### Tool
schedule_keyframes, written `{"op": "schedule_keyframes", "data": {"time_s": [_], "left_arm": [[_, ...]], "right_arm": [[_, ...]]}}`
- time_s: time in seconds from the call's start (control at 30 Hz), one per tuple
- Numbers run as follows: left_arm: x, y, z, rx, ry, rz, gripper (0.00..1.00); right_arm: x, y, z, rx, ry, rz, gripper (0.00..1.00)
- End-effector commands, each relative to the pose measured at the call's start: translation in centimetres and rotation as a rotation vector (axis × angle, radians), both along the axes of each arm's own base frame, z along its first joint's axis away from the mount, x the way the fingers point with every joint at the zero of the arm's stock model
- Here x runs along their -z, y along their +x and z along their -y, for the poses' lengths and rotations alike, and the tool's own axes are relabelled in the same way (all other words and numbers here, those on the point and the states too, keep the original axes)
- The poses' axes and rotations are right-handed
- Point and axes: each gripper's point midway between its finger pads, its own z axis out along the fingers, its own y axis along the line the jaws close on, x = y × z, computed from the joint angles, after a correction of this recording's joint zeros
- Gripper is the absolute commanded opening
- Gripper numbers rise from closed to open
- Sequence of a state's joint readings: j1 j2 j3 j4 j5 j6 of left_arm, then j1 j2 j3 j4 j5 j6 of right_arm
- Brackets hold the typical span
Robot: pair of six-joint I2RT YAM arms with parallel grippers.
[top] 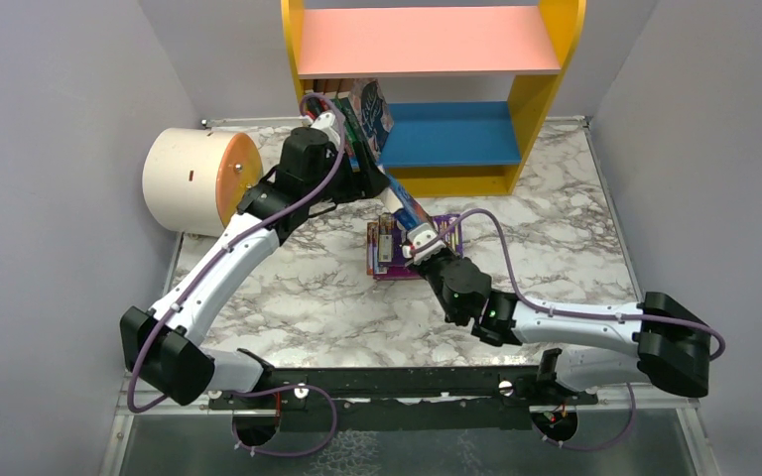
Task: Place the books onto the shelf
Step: Pick up the book from the center of the board.
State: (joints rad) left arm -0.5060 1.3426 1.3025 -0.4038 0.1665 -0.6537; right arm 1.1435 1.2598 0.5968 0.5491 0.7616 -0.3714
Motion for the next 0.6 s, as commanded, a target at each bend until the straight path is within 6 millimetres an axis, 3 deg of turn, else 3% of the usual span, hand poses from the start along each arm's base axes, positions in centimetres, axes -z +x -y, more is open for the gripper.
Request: {"op": "schedule_keyframes", "data": {"time_s": [0.0, 0.13, 0.3, 0.4, 0.57], "left_arm": [[-4.6, 0.7, -2.7, -0.115, 0.009, 0.157, 0.67], [-6.0, -0.1, -4.9, -0.200, -0.001, 0.232, 0.67], [-6.2, -2.1, -7.1, -0.267, -0.055, 0.335, 0.67], [-5.9, -3.3, -7.6, -0.267, -0.088, 0.368, 0.67], [-3.3, -3.7, -7.1, -0.226, -0.087, 0.343, 0.67]], "right_arm": [[-4.5, -0.1, 1.4, 0.055, 0.219, 0.009, 0.01], [-6.7, -0.3, 2.4, 0.092, 0.300, 0.003, 0.01], [-10.5, 0.0, 4.0, 0.153, 0.391, 0.086, 0.01], [-12.8, 0.2, 4.4, 0.172, 0.434, 0.158, 0.01], [-15.2, 1.3, 4.4, 0.205, 0.489, 0.260, 0.01]]}}
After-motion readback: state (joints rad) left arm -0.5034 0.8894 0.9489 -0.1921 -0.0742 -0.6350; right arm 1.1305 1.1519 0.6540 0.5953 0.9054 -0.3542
